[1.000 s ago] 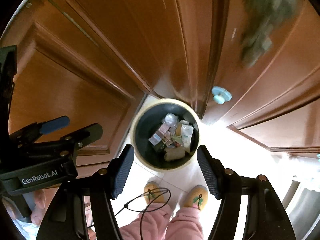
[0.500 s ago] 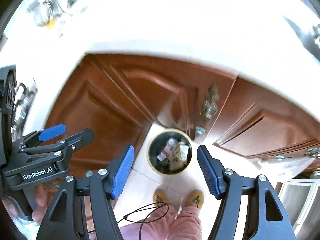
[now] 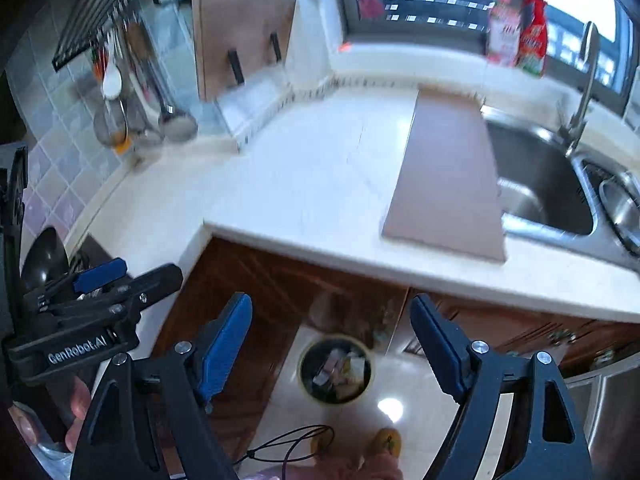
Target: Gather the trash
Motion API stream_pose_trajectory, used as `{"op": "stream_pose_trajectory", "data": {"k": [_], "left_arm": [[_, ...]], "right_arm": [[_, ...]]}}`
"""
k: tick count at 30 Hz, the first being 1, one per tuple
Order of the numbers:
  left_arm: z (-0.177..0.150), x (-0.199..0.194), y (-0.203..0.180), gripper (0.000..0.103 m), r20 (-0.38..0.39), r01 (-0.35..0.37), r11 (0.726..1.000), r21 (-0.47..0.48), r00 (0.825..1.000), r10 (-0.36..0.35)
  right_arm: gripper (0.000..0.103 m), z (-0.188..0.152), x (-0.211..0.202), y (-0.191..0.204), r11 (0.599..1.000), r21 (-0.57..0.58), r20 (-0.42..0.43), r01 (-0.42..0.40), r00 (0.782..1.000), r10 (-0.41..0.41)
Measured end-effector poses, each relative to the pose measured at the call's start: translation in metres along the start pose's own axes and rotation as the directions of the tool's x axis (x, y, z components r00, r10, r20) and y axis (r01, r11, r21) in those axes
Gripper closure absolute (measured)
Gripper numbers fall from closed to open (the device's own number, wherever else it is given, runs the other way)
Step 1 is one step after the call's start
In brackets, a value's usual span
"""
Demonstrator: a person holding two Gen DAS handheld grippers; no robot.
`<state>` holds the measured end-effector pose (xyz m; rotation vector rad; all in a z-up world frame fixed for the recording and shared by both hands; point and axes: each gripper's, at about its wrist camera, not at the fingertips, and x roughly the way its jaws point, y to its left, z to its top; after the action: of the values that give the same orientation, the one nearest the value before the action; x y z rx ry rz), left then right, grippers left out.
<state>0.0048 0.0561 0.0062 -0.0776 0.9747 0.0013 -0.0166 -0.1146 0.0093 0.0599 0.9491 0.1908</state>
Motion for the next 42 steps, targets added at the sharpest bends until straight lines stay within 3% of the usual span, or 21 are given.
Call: {"op": "stream_pose_trajectory", "data": {"k": [9,15,26,42], "left_arm": [[0.046,-0.057,-0.01,0.014,0.111,0.01,1.0,0.006,0.994,-0.011],[0.064,-0.072,-0.013,0.014,0.145,-0.001,1.0,-0.023,0.989,0.004],[0.091,-0.086,-0.028,0.014,0.201,-0.043,0.997,-0.066,0.978,0.055],[0.095,-0.085,-0.041,0.014,0.218,-0.072,0.995,-0.072,0.972,0.086]], "right_arm": [[0.014,0.059,-0.087,0.005,1.0,0.0,0.141,0.016,0.99,-0.016],[0.012,0.086,-0.115,0.001,1.0,-0.003,0.183,-0.002,0.983,0.003],[0.006,0.126,-0.118,-0.016,0.999,-0.032,0.241,-0.013,0.97,0.02],[0.005,0.13,-0.11,-0.021,0.998,-0.051,0.283,0.032,0.959,-0.017]]}}
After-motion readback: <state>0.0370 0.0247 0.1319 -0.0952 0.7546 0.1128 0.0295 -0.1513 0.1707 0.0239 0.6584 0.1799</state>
